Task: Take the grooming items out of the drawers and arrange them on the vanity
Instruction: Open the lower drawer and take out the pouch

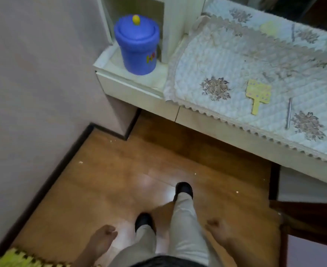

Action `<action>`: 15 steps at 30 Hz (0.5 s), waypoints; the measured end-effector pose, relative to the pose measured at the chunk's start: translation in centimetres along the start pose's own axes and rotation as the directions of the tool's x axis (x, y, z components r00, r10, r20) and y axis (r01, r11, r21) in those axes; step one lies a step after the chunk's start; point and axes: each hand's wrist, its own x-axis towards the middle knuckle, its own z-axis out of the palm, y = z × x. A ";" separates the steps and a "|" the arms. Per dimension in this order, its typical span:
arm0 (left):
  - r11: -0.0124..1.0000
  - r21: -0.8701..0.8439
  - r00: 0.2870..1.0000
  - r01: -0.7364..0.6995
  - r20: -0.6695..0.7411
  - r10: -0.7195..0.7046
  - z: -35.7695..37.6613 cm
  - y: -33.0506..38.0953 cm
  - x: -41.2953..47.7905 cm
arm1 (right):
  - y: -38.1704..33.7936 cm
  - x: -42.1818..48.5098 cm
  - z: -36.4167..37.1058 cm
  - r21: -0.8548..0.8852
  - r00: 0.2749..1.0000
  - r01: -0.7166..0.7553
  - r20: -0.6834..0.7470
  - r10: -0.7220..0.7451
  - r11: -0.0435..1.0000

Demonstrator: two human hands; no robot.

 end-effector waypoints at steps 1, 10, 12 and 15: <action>0.999 -0.025 0.999 0.032 0.005 -0.031 -0.2 -2.2 0.0 | 0.3 0.0 1.2 0.019 1.000 -0.008 0.007 0.008 1.000; 0.917 -0.345 0.979 0.200 0.050 -0.195 -4.1 -4.6 1.1 | -5.9 1.3 3.2 0.088 0.998 -0.050 0.052 0.046 0.995; 0.887 -0.411 0.977 0.211 0.064 -0.202 -6.0 -2.2 1.9 | -7.9 3.2 2.9 0.095 0.996 -0.072 0.068 0.066 0.993; 0.853 -0.488 0.981 0.185 0.039 -0.191 -9.4 1.9 3.5 | -11.5 5.6 1.9 0.098 0.992 -0.086 0.099 0.076 0.991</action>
